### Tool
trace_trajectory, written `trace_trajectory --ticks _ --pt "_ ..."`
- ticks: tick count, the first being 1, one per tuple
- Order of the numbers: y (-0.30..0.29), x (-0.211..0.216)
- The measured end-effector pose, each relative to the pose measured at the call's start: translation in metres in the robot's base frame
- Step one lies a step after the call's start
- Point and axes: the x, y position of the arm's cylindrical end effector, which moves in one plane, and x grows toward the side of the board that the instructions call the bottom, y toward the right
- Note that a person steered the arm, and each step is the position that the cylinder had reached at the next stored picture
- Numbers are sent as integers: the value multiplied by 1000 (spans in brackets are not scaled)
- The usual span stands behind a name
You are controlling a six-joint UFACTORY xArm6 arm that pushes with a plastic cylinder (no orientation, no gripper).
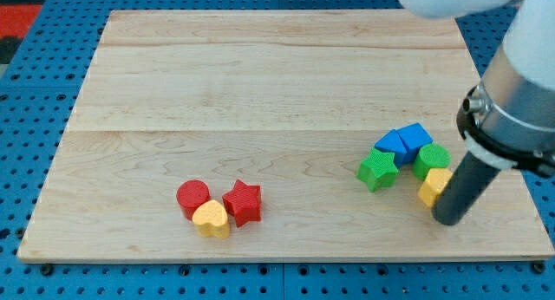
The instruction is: Slide the green circle and the blue cube left and a bit up
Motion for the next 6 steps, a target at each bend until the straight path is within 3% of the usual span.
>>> trace_trajectory --ticks 2,3,4,6 --pt "-20 -22" --pt "-6 -8" --pt "40 -32" --pt "4 -87"
